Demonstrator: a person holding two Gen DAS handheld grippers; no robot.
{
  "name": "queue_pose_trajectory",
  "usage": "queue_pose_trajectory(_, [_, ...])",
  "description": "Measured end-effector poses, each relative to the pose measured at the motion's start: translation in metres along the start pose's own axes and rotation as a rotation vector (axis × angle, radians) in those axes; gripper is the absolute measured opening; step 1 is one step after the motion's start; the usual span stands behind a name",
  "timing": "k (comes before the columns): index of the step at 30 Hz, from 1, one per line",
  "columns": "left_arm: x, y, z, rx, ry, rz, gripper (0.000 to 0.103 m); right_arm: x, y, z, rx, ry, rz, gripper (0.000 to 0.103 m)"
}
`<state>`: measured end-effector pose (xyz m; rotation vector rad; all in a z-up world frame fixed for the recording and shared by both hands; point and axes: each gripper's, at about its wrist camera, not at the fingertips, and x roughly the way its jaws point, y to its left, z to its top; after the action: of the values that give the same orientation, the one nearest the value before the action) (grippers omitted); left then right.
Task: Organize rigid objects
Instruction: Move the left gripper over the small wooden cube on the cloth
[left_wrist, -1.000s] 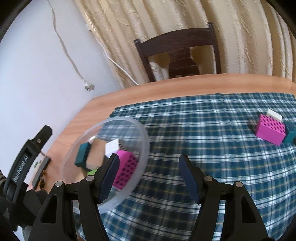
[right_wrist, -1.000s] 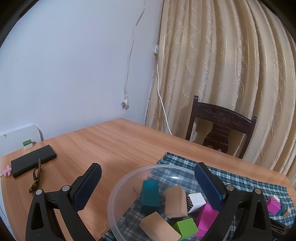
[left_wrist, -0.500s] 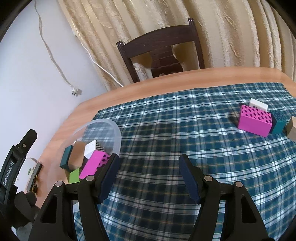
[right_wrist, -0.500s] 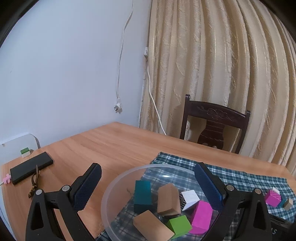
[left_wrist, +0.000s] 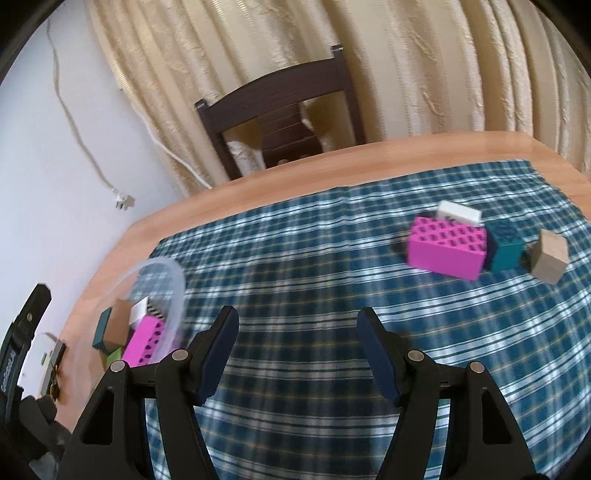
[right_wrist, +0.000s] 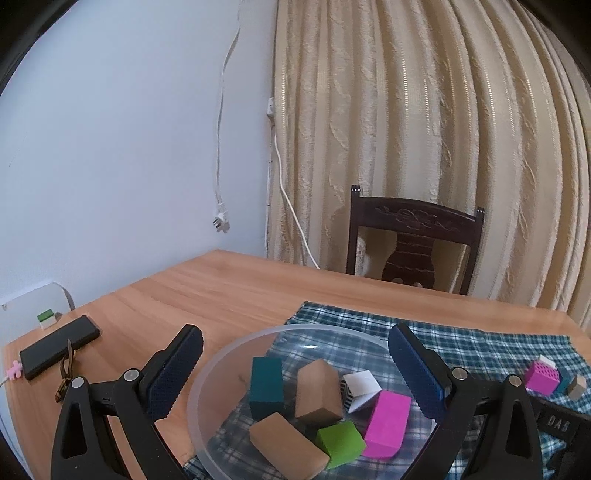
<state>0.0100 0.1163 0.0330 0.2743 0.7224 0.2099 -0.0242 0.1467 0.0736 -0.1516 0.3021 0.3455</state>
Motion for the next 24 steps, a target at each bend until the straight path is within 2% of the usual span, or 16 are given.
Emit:
queue_pose_trajectory(12, [-0.010, -0.038, 0.012, 0.050, -0.031, -0.061, 0.068, -0.006, -0.013, -0.002, 0.040, -0.005, -0.026, 0.102])
queue_pose_trajectory(24, [-0.022, -0.072, 0.021, 0.103, -0.061, -0.114, 0.068, -0.013, -0.043, -0.007, 0.118, -0.005, -0.073, 0.102])
